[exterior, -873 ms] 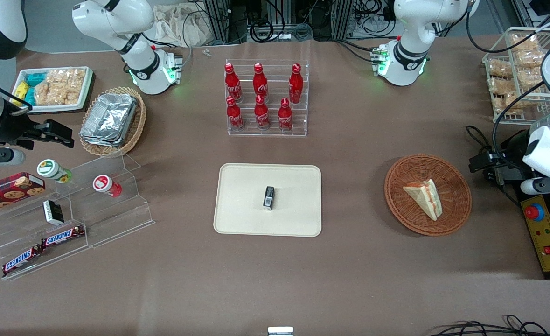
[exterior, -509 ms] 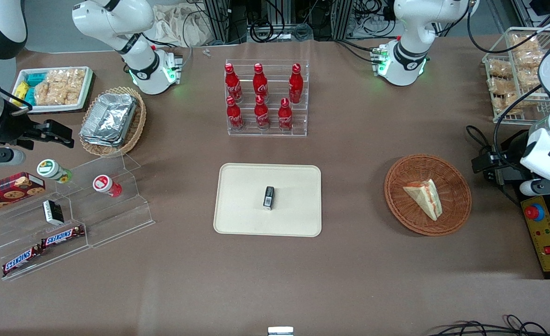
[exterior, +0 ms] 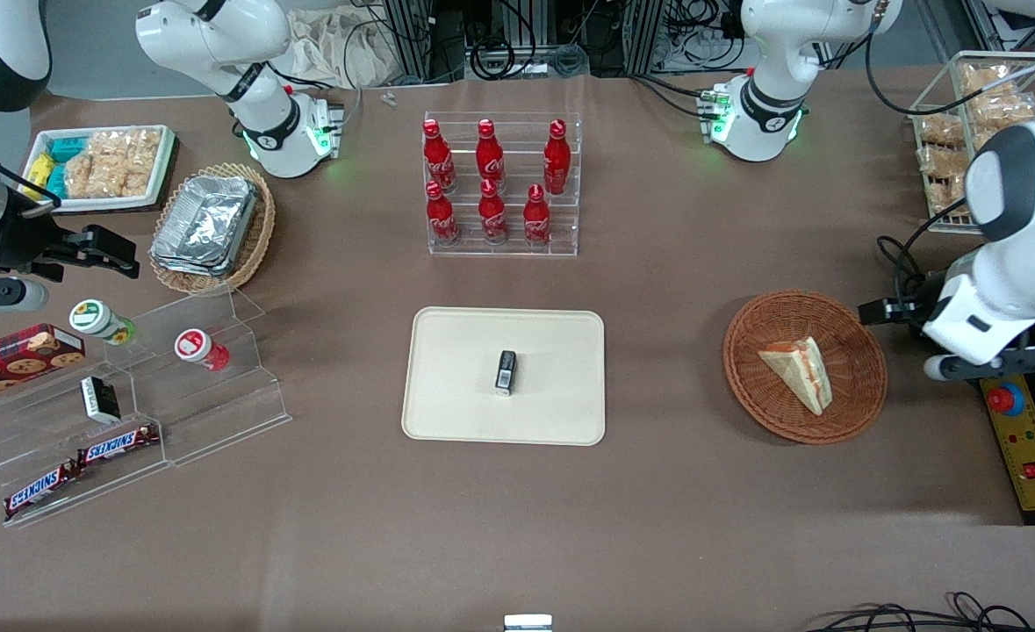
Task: Place sandwich from basket to tray
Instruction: 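Move the left gripper over the wrapped sandwich in the wicker basket, then lower the left gripper and close it on the sandwich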
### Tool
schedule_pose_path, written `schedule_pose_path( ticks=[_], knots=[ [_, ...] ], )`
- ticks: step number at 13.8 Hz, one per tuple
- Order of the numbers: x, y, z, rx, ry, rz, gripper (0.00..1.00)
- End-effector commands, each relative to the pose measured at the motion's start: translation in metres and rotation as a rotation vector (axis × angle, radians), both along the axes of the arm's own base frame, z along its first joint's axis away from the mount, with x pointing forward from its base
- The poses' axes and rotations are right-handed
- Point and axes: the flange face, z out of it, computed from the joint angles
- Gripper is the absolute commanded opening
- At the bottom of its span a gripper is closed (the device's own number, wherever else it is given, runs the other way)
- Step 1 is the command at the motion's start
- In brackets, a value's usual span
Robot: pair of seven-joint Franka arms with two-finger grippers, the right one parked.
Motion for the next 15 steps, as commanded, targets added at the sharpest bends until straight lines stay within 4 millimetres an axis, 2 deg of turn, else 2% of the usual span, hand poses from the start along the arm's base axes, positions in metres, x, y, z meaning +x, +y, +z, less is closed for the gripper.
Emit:
schedule_pose_path(
  ticks=[1, 2, 3, 7, 10, 15],
  knots=[
    [-0.014, -0.006, -0.06, 0.02, -0.021, 0.059, 1.0],
    [-0.015, -0.021, -0.08, 0.023, -0.035, 0.117, 1.0],
    [-0.012, -0.029, -0.092, 0.024, -0.045, 0.177, 1.0],
    [-0.01, -0.032, -0.111, 0.032, -0.051, 0.378, 1.0],
    [-0.015, -0.023, -0.131, 0.031, -0.049, 0.431, 1.0],
    [-0.012, -0.022, -0.143, 0.003, -0.067, 0.577, 1.0]
  ],
)
